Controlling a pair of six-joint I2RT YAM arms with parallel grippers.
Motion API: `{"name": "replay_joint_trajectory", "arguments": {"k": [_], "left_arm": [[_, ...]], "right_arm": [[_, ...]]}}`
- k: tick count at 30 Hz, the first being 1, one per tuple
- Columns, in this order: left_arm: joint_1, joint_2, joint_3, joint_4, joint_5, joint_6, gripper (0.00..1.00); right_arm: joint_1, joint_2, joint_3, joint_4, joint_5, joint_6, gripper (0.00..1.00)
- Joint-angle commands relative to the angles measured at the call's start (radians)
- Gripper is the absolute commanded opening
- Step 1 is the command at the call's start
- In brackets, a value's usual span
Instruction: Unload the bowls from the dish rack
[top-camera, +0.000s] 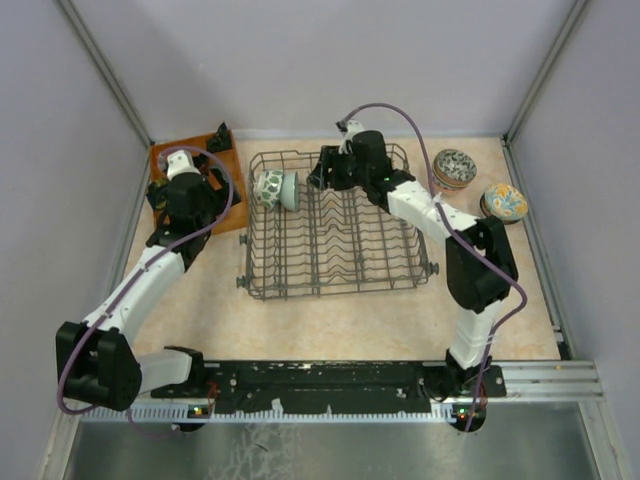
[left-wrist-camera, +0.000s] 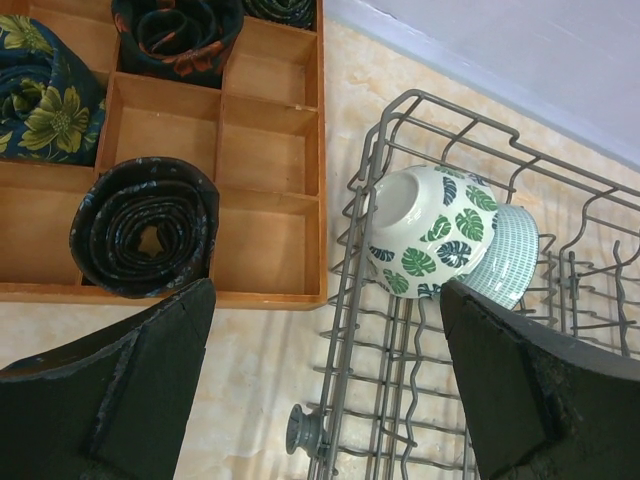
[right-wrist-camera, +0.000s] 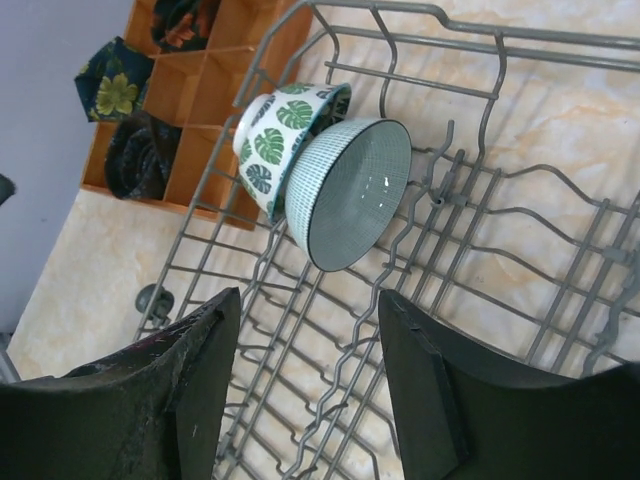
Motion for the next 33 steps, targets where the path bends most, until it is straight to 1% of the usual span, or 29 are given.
{"name": "replay_joint_trajectory", "arguments": {"k": [1, 13, 21, 29, 33], "left_arm": [[-0.003, -0.011, -0.01, -0.003, -0.012, 0.02, 0.99], [-0.003, -0.02, -0.012, -0.003, -0.007, 0.025, 0.99], [-0.003, -0.014, -0.006, -0.001, -0.004, 0.028, 0.99], [-0.003, -0.014, -0.007, -0.001, -0.005, 0.03, 0.99], [-0.003, -0.017, -0.009, 0.0, -0.005, 0.03, 0.99]], "right_arm": [[0.007, 0.053, 0.081, 0.111, -0.041, 0.046, 0.57], [0.026, 0.219, 0.15, 0.176, -0.1, 0.092, 0.52], [0.041, 0.302, 0.2, 0.197, -0.126, 0.122, 0.51], [0.047, 0.362, 0.218, 0.261, -0.175, 0.165, 0.5], [0.047, 0.383, 0.216, 0.296, -0.192, 0.187, 0.46]]}}
